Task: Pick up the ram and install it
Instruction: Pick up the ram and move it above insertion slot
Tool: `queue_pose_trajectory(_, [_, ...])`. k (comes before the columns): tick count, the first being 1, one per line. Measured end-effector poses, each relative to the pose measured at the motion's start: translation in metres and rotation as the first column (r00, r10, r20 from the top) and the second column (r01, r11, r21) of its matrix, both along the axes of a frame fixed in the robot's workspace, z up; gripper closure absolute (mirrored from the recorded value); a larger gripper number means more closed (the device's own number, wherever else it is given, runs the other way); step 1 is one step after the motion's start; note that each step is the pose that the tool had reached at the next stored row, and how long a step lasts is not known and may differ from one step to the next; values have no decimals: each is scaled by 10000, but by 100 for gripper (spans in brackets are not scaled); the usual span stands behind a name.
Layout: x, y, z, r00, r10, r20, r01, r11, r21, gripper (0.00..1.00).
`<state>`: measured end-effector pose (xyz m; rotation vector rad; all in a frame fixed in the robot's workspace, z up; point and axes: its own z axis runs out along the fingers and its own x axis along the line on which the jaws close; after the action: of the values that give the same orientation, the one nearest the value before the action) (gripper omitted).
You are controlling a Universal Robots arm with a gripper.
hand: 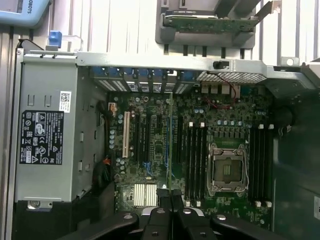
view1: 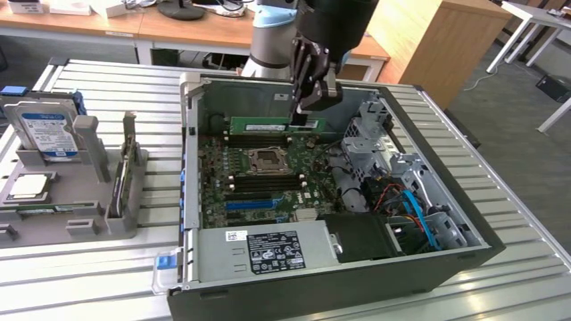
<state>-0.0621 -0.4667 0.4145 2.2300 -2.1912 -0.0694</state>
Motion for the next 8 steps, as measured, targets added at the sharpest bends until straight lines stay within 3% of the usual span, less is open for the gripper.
queue_pose_trajectory(8, [1, 252, -16, 10000, -3, -1, 3, 10000, -21, 88])
